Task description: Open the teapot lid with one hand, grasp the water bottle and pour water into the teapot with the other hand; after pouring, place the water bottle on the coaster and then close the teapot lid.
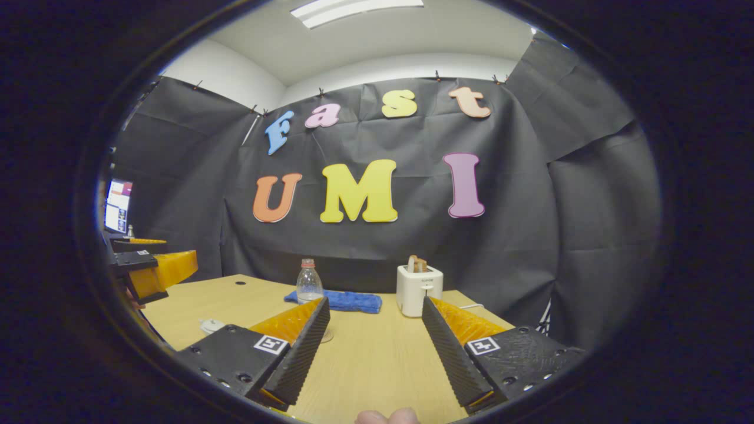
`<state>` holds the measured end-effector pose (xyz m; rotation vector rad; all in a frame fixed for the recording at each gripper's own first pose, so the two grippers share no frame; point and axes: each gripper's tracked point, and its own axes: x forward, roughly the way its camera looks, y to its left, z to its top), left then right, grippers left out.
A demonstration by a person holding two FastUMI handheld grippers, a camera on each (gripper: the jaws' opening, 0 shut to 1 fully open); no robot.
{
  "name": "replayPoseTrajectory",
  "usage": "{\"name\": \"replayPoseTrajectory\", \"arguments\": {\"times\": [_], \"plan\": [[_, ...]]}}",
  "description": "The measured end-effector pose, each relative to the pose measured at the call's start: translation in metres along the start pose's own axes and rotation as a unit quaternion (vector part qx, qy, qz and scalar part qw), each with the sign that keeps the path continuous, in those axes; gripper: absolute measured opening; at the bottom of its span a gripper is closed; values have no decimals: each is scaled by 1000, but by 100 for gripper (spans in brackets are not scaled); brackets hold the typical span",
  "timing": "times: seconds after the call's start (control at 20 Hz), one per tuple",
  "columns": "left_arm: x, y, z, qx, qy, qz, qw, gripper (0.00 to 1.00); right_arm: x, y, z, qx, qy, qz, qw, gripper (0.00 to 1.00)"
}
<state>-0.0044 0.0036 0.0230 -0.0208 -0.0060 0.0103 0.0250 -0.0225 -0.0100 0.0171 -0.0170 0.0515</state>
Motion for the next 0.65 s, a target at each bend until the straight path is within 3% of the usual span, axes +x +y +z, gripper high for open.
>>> {"name": "replayPoseTrajectory", "arguments": {"times": [0.65], "plan": [[-2, -11, 6, -12, -4, -41, 999, 97, -18, 12, 26, -28, -10, -17, 999, 94]]}}
